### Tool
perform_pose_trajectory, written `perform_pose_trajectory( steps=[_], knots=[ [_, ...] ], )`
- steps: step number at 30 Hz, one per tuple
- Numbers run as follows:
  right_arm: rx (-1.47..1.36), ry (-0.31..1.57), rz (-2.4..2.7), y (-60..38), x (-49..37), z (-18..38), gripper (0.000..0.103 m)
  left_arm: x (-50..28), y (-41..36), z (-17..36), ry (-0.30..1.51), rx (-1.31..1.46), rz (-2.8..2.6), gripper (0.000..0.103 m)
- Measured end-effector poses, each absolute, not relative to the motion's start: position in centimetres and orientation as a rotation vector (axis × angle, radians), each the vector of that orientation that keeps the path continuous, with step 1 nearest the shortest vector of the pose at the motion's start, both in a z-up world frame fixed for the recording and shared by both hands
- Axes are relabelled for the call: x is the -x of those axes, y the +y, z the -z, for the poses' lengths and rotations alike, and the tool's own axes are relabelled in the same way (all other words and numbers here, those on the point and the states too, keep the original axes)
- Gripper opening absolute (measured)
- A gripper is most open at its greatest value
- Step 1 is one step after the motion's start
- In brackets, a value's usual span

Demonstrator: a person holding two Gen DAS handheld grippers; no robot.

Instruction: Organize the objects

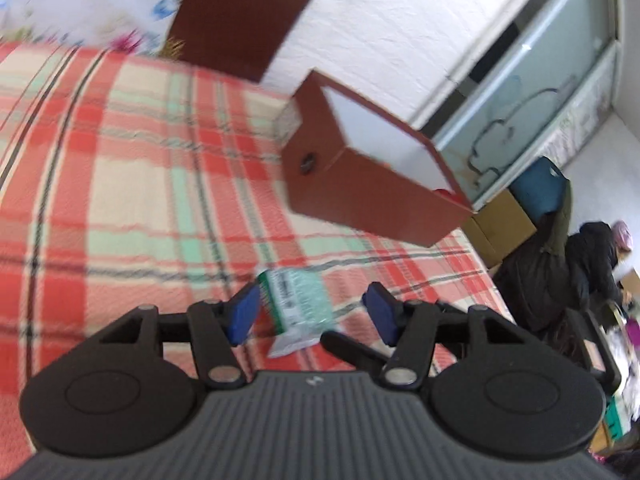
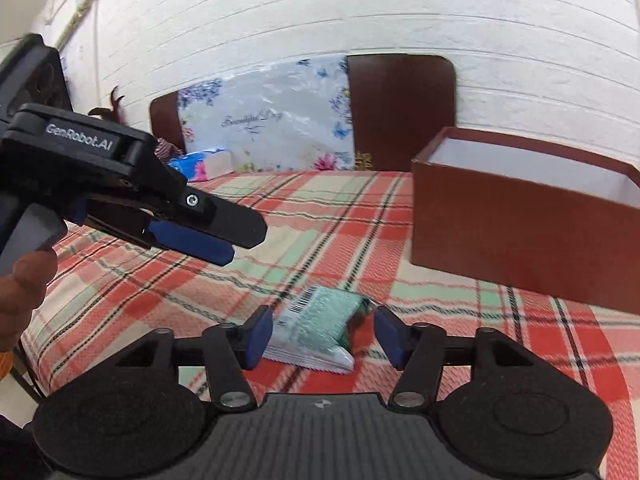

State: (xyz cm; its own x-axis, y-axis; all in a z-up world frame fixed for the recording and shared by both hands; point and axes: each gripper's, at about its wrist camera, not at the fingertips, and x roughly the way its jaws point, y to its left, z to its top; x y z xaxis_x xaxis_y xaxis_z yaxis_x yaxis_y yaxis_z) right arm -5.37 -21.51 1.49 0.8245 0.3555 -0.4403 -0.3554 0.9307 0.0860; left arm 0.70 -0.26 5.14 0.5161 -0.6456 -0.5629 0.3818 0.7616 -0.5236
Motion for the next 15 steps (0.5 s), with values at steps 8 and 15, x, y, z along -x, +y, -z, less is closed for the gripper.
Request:
perform_pose_trajectory(
  steps=[8, 15],
  knots=[
    [0.023, 0.517, -0.328, -20.1, 3.1, -1.2, 0.067, -3.4, -2.6, -2.9, 0.916, 0.342, 0.621, 0.059],
    [0.055, 0.598, -0.325, -19.1, 2.5, 0.6, 0.052, -4.6, -5.6, -0.3, 1.003, 0.302, 0.634, 0.042]
  ],
)
